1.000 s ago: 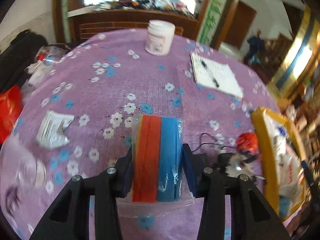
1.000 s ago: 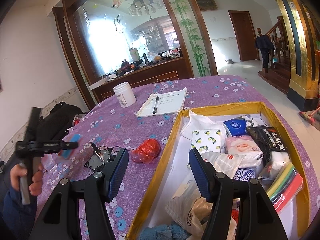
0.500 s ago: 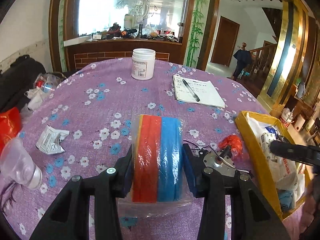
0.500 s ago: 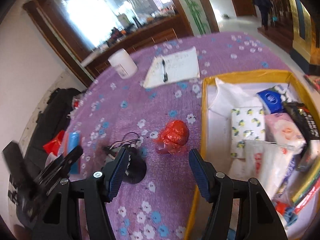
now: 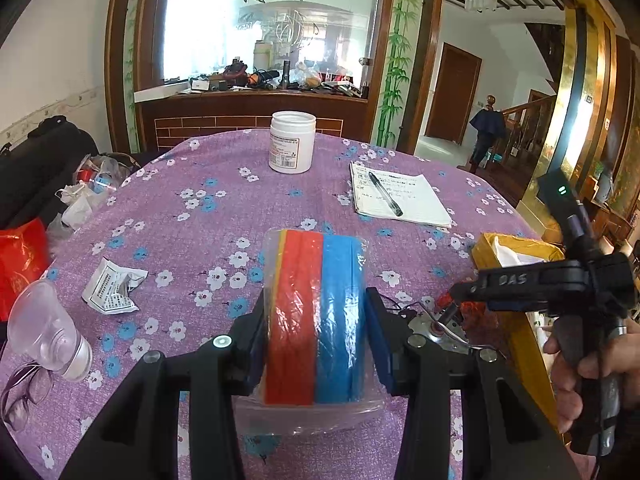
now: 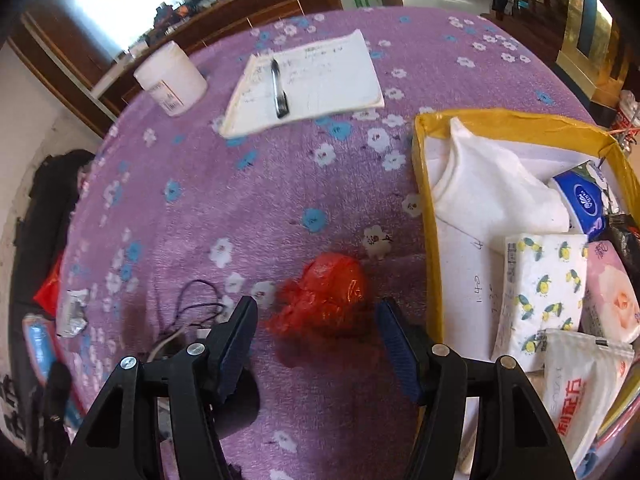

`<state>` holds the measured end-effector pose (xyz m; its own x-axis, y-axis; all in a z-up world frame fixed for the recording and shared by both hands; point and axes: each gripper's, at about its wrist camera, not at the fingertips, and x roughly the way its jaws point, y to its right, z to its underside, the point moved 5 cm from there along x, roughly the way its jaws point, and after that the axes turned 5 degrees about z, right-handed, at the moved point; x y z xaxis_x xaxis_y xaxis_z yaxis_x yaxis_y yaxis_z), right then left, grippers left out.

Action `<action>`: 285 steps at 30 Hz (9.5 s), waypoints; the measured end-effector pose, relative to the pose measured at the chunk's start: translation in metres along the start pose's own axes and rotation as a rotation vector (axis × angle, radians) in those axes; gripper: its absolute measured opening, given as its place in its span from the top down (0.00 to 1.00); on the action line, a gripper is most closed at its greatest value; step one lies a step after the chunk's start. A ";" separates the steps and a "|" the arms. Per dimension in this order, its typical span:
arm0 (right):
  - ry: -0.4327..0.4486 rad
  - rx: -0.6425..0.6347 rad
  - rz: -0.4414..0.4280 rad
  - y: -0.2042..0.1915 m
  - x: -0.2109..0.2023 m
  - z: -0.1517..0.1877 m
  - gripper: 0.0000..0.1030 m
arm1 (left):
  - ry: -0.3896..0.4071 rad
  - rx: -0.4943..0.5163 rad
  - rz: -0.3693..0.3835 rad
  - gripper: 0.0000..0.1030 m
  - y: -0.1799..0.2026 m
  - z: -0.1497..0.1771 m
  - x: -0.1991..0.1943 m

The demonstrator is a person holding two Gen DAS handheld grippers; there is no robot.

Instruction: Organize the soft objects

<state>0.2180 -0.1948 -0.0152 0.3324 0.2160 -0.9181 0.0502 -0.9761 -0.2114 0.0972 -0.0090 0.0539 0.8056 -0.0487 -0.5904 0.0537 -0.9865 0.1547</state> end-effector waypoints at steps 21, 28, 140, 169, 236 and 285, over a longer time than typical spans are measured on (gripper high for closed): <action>0.167 -0.054 -0.109 -0.010 -0.032 0.009 0.58 | 0.043 0.069 -0.076 0.58 0.007 -0.002 -0.002; 0.258 -0.089 -0.189 -0.018 -0.069 0.041 0.57 | 0.062 0.086 -0.090 0.58 0.009 -0.002 -0.005; 0.514 0.197 -0.090 0.230 -0.132 0.120 0.57 | -0.189 0.352 0.437 0.59 0.299 0.090 0.027; 0.499 0.195 -0.077 0.227 -0.127 0.120 0.54 | -0.172 0.386 0.434 0.56 0.304 0.092 0.022; 0.761 0.188 0.132 0.222 -0.218 0.183 0.06 | 0.016 0.368 0.300 0.01 0.250 0.067 -0.061; 0.791 0.130 0.190 0.197 -0.205 0.255 0.01 | 0.019 0.460 0.095 0.00 0.213 0.124 -0.077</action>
<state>-0.0799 -0.4252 0.0455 0.8921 -0.0807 -0.4446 -0.1668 -0.9733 -0.1580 -0.0267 -0.2349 0.0340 0.8052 -0.1438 -0.5753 -0.2845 -0.9449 -0.1620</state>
